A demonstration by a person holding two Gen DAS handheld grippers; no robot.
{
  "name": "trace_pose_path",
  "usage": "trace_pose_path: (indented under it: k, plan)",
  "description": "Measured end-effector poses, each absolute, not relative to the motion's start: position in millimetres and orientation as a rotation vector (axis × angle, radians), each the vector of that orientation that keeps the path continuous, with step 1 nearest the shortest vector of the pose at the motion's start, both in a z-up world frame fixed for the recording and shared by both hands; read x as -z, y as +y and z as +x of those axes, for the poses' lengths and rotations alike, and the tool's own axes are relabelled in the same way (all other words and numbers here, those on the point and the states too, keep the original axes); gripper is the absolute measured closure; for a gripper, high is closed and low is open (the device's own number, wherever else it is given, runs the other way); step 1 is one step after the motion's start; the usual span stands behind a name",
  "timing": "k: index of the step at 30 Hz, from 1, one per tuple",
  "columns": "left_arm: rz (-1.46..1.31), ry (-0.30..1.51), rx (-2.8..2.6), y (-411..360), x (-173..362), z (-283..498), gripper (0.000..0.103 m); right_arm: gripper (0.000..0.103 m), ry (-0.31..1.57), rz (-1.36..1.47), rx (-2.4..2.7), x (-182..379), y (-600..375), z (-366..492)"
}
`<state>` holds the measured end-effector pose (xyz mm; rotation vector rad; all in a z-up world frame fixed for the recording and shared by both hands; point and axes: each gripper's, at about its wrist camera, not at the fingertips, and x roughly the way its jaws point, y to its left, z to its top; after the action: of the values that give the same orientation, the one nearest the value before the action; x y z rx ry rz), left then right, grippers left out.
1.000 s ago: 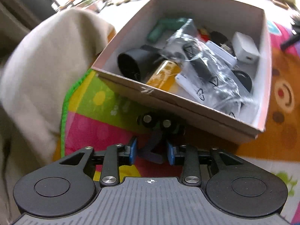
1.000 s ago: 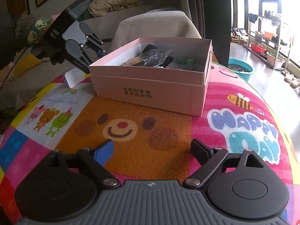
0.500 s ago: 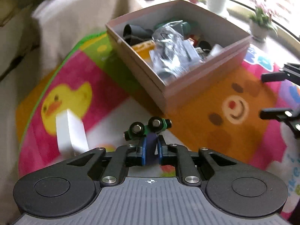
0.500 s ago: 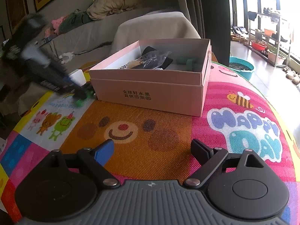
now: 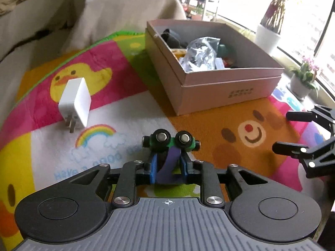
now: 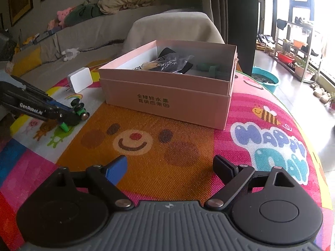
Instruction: Organize rigid objects
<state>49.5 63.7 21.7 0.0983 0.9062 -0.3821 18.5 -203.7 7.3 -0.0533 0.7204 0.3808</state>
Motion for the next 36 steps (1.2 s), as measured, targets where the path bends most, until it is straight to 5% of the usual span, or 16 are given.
trace_pose_path:
  k: [17,25,36]
  plan:
    - [-0.151,0.824,0.233,125,-18,-25,0.082,0.019,0.592,-0.183,-0.639,-94,-66,67]
    - [-0.205,0.797,0.263,136,-14,-27,0.082,0.020,0.830,-0.082,-0.582,-57,27,158]
    - [-0.239,0.777,0.275,136,-11,-31,0.081,0.023,0.866,-0.127,-0.569,-36,60,171]
